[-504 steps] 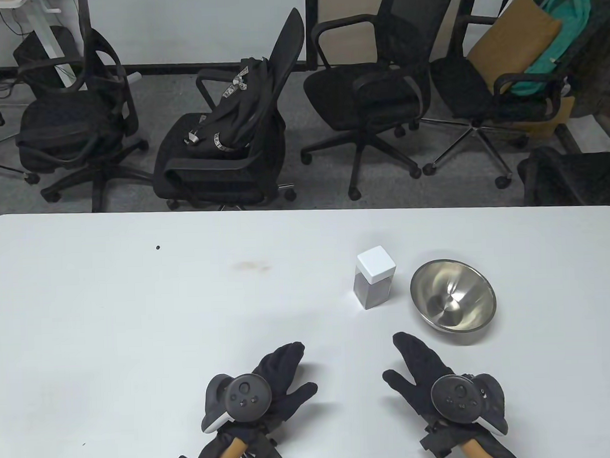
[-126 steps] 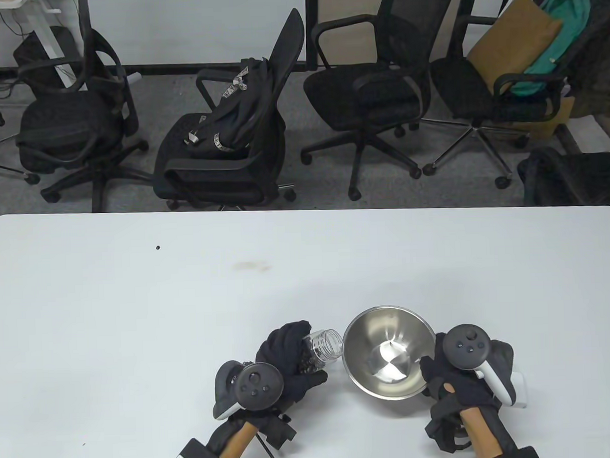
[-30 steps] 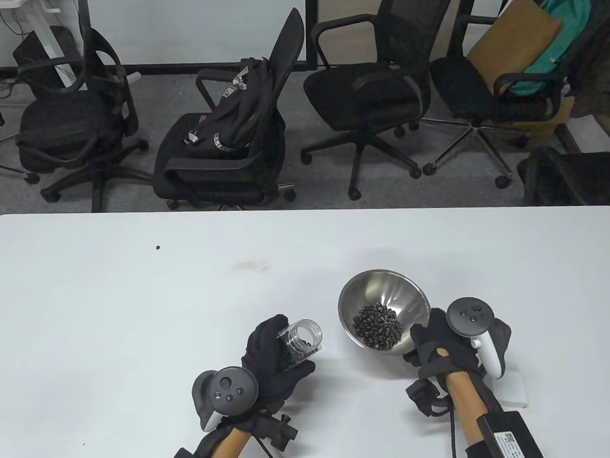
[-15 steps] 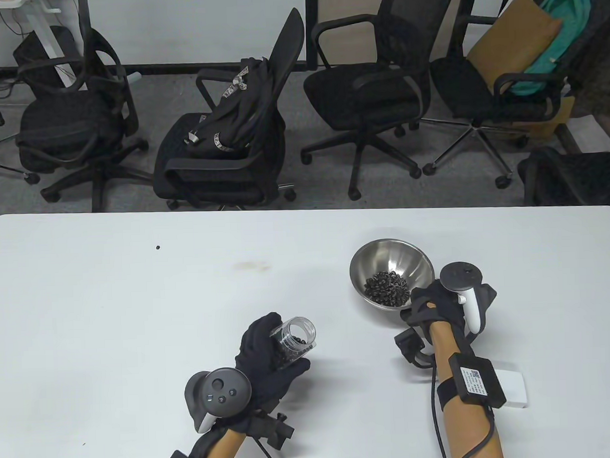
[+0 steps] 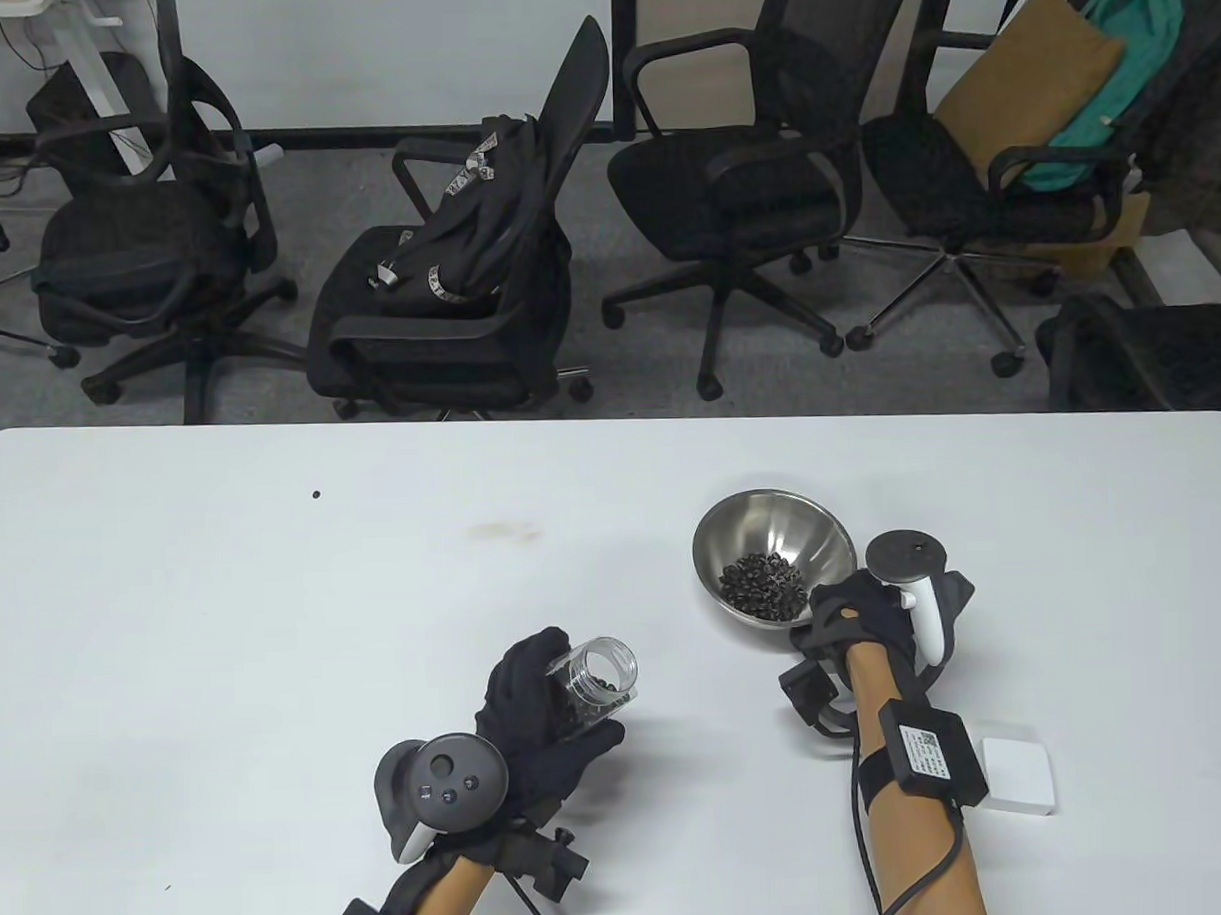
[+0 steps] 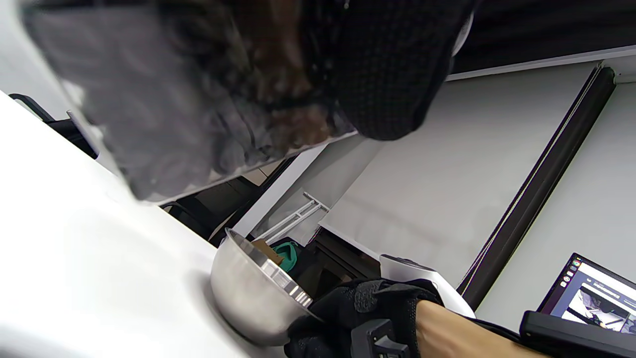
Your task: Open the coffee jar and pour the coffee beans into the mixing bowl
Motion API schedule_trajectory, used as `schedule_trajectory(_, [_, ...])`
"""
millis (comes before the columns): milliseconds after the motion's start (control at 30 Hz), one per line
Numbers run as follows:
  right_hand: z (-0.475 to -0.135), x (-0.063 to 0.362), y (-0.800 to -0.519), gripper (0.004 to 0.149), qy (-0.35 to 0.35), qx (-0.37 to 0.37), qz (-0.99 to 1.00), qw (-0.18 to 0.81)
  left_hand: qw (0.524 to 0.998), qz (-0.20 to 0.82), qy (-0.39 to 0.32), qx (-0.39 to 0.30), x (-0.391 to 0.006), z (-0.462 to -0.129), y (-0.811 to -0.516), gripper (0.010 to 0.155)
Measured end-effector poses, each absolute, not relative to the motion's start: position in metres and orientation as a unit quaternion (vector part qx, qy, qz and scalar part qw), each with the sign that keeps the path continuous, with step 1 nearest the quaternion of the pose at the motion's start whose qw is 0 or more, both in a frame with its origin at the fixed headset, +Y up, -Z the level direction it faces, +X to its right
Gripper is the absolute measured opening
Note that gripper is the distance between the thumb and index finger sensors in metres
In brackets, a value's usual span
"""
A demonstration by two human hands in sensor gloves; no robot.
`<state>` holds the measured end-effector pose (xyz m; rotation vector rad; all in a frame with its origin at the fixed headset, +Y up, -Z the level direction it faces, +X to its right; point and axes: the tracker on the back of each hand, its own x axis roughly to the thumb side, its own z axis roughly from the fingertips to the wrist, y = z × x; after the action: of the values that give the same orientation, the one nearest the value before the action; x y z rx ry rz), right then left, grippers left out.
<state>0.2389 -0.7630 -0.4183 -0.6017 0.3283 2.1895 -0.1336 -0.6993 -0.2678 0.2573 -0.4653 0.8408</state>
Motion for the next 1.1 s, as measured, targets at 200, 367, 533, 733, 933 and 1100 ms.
schedule_trajectory(200, [-0.408, 0.24, -0.757, 0.065, 0.123, -0.222, 0.877, 0.407, 0.879, 0.405, -0.222, 0.122, -0.134, -0.268, -0.7, 0.095])
schedule_trajectory(367, [-0.387, 0.245, -0.731, 0.077, 0.095, -0.178, 0.905, 0.375, 0.879, 0.404, -0.221, 0.12, -0.134, -0.269, -0.7, 0.094])
schedule_trajectory(533, [-0.353, 0.252, -0.695, 0.075, 0.077, -0.094, 0.956, 0.268, 0.882, 0.397, -0.223, 0.118, -0.132, -0.269, -0.701, 0.094])
schedule_trajectory(733, [-0.312, 0.271, -0.673, 0.078, 0.11, -0.081, 0.987, 0.088, 0.886, 0.387, -0.229, 0.113, -0.129, -0.269, -0.702, 0.095])
schedule_trajectory(933, [-0.294, 0.301, -0.692, 0.086, 0.164, -0.148, 0.975, 0.007, 0.889, 0.377, -0.236, 0.106, -0.126, -0.269, -0.705, 0.095])
schedule_trajectory(1100, [-0.295, 0.322, -0.728, 0.089, 0.229, -0.199, 0.953, -0.011, 0.891, 0.372, -0.24, 0.101, -0.125, -0.27, -0.706, 0.095])
